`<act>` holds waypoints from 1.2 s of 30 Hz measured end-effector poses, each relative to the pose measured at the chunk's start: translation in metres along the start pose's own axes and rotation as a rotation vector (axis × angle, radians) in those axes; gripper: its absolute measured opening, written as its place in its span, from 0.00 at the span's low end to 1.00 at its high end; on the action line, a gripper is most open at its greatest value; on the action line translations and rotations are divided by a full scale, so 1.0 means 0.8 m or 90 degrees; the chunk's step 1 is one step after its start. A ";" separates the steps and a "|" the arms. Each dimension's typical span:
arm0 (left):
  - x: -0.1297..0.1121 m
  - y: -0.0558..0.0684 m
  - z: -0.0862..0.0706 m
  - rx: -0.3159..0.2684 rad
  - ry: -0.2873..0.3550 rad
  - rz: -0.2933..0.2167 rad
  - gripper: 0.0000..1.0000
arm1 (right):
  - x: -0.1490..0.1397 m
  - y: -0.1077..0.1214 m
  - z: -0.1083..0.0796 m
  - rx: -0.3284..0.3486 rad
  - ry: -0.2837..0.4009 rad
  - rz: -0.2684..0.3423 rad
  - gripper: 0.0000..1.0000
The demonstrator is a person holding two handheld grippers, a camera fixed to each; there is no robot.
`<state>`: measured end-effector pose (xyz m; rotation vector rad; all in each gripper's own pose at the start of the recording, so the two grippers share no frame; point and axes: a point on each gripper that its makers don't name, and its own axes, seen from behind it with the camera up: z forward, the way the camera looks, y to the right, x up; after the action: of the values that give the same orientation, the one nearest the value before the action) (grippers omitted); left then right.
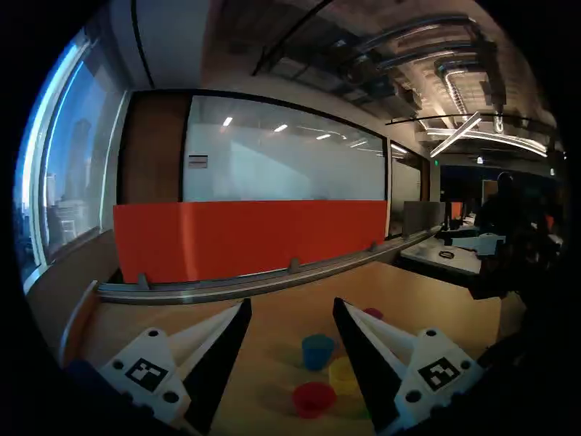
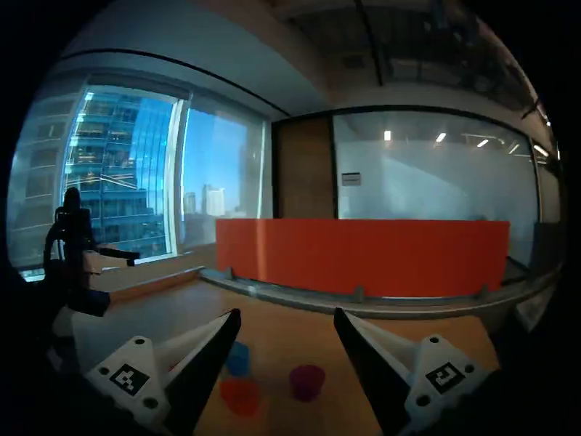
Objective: Pour water
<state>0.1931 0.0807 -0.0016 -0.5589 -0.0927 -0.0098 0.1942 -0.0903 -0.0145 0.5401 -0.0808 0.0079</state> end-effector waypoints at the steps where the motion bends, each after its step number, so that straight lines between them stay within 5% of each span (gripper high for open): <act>1: 0.000 0.004 0.000 -0.011 0.000 0.000 0.83 | -0.001 -0.003 0.000 0.010 -0.005 0.002 0.99; 12: -0.008 0.032 0.000 -0.083 -0.004 0.015 0.83 | -0.006 -0.022 -0.001 0.065 -0.029 -0.004 0.99; 26: -0.062 0.083 -0.008 -0.195 -0.071 0.056 0.83 | -0.027 -0.038 0.000 0.106 -0.080 -0.016 0.99; 36: -0.101 0.104 -0.004 -0.229 -0.113 0.087 0.83 | -0.047 -0.044 0.007 0.120 -0.112 -0.039 0.99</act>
<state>0.1160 0.1482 -0.0554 -0.9243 -0.2281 0.1593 0.1573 -0.1225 -0.0306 0.7307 -0.2369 -0.0932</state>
